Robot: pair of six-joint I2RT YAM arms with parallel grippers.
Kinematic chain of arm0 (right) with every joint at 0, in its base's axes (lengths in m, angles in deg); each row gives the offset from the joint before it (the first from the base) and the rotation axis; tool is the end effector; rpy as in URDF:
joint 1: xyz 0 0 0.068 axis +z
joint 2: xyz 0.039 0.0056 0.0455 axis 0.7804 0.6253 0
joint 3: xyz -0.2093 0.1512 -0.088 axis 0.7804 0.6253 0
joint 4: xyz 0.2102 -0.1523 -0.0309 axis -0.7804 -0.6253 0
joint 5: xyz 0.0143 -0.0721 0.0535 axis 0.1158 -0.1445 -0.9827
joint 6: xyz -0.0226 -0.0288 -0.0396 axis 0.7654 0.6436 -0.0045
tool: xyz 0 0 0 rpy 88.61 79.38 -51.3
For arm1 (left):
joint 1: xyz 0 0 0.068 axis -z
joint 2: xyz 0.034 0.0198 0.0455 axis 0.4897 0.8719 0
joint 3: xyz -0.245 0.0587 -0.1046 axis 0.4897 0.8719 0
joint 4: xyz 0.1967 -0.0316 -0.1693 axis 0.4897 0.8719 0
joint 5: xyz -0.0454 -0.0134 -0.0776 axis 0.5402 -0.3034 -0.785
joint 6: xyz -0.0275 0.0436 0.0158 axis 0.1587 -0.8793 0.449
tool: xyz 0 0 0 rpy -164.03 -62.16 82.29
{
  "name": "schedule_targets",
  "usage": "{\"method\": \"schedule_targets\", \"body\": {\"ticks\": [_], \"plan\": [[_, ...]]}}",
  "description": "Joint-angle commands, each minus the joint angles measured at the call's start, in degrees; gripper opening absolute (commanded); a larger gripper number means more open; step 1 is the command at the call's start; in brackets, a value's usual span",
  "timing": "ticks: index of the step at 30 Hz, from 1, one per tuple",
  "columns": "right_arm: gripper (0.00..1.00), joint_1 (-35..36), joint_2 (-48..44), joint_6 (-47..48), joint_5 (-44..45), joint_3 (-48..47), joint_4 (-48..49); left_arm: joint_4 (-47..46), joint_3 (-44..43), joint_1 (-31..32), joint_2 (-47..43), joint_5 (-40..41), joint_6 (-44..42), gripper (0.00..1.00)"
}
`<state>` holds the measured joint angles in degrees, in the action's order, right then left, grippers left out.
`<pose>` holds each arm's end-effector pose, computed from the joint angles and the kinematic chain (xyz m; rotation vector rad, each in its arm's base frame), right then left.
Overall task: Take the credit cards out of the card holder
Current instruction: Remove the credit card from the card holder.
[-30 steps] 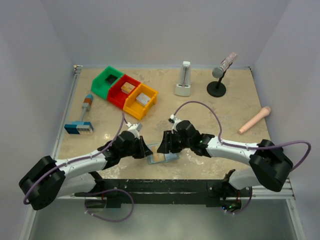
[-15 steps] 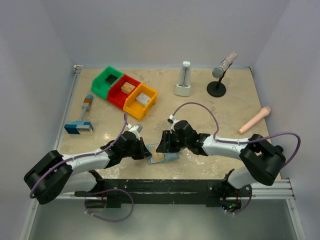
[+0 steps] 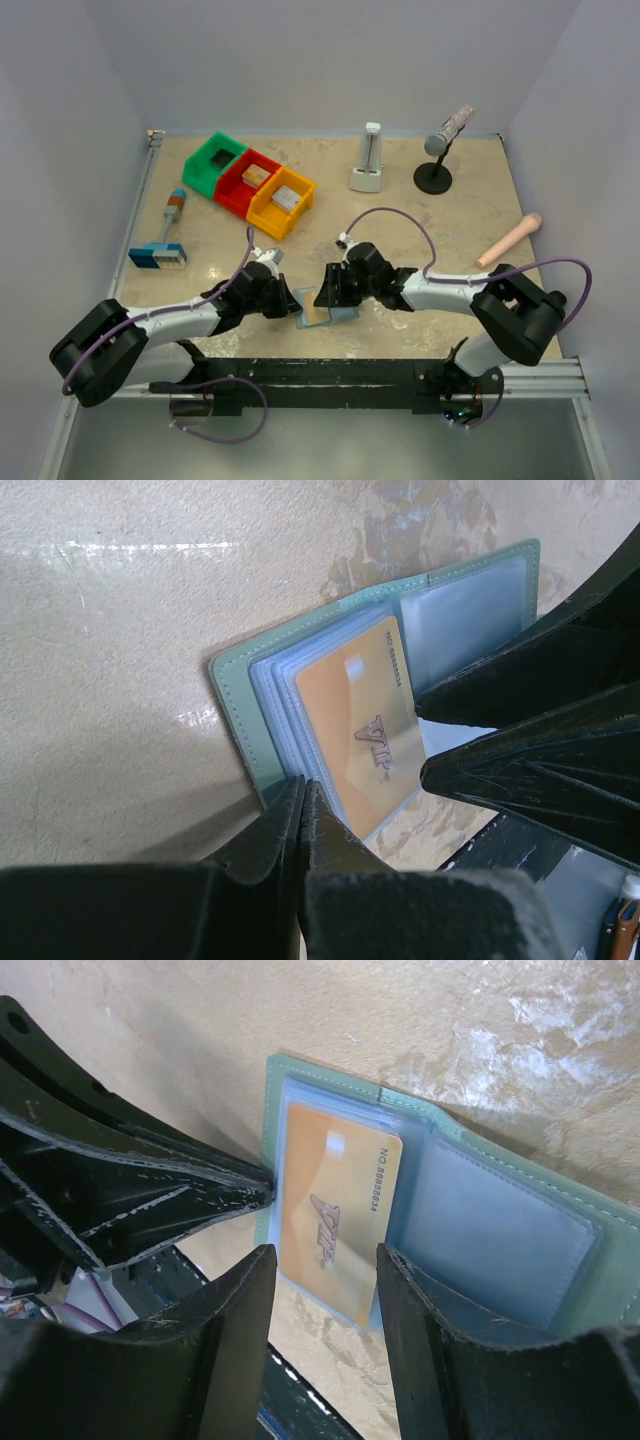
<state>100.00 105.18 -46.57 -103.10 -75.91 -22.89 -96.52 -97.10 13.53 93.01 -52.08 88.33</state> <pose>0.1812 0.2199 0.1555 -0.1940 2.5388 1.0639 0.1497 -0.1461 0.1337 -0.1044 2.4960 -0.9590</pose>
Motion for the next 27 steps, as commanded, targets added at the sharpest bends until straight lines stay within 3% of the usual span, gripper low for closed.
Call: {"method": "schedule_targets", "body": {"ticks": [1, 11, 27], "plan": [[0.50, -0.28, 1.04, -0.24, 0.77, 0.83, 2.06, -1.67, 0.88, -0.49, 0.47, 0.80, -0.11, 0.00], [0.50, -0.28, 1.12, 0.03, 0.60, 1.18, 1.79, -1.85, 0.97, -0.75, 1.26, 0.63, -0.20, 0.00], [0.45, -0.28, -0.98, -0.41, -2.57, 4.79, 10.84, -2.90, 0.88, -1.10, 3.28, 0.45, -0.20, 0.00]]}}
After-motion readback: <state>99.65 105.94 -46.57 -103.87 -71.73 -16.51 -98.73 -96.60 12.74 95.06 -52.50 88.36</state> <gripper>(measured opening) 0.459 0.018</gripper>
